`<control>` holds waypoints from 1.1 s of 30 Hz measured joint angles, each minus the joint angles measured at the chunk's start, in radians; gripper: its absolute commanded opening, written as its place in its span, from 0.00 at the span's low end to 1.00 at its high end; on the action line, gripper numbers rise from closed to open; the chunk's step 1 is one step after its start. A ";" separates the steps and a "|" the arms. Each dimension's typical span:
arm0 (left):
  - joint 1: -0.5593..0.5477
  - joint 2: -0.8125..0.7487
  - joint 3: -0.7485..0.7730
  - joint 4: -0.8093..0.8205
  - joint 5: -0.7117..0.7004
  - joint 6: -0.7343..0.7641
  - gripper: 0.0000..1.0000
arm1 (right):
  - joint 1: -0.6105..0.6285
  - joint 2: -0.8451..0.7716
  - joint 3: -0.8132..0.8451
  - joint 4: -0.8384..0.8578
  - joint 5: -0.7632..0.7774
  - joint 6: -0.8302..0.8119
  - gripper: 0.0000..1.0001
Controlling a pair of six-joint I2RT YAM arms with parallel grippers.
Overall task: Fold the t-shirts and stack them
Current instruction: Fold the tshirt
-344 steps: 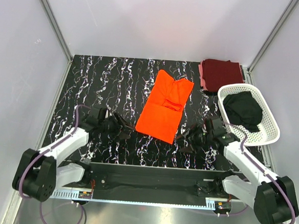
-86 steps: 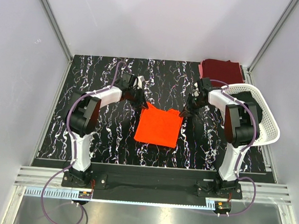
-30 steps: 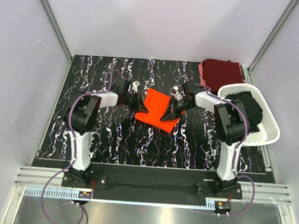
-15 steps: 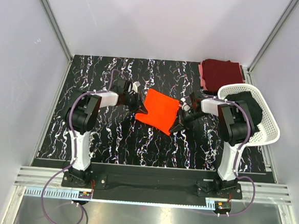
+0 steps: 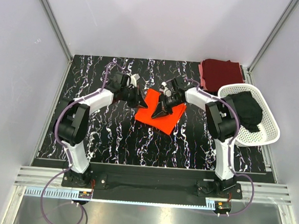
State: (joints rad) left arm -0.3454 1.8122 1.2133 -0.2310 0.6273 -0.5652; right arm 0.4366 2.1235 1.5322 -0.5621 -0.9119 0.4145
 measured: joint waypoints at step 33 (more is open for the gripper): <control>-0.419 -0.071 0.108 -0.229 -0.511 0.254 0.59 | -0.340 -0.422 -0.276 -0.264 0.497 0.037 0.65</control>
State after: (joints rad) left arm -0.7643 1.7409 1.3212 -0.4595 0.1162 -0.3107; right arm 0.0971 1.7016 1.2564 -0.8265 -0.4152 0.4511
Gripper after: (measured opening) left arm 0.580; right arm 0.627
